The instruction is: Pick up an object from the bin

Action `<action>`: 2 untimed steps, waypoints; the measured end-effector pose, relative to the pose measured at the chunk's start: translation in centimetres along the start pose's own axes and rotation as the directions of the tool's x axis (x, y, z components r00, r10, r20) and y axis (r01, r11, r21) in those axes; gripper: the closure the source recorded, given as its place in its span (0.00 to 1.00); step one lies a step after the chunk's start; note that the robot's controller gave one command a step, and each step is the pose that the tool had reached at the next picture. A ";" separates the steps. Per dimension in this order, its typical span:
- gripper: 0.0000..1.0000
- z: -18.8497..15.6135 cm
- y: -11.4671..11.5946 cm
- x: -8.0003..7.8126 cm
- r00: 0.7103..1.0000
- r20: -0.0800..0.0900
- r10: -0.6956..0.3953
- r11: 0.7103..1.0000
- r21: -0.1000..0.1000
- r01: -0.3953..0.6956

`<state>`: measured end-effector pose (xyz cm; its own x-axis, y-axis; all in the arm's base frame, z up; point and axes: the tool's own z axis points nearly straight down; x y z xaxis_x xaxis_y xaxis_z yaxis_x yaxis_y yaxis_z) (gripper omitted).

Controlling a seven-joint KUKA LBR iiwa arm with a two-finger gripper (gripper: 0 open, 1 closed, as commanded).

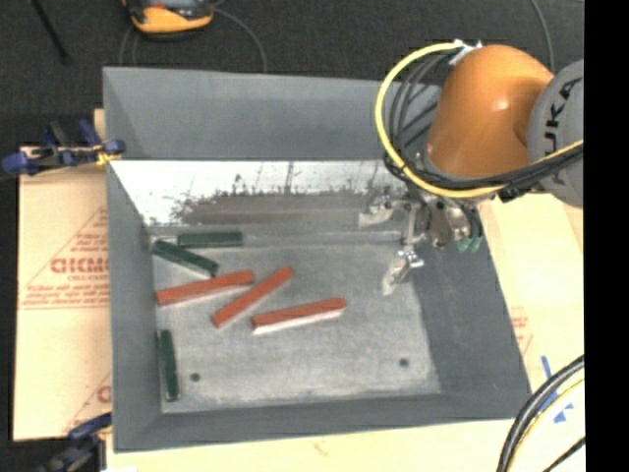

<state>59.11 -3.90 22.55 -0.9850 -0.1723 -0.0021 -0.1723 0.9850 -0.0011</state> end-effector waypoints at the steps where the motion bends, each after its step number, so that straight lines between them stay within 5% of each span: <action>1: 0.00 4.6 0.5 -0.6 0.998 0.008 -0.065 0.998 0.003 0.065; 2: 1.00 14.5 1.1 -1.3 1.000 -0.009 0.008 1.000 -0.002 -0.008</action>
Offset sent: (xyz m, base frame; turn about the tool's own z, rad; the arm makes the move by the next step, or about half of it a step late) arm 0.0082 0.0148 -0.1555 0.0097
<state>60.27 -2.61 8.09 -0.9863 -0.1649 0.0067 -0.1649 0.9863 0.0005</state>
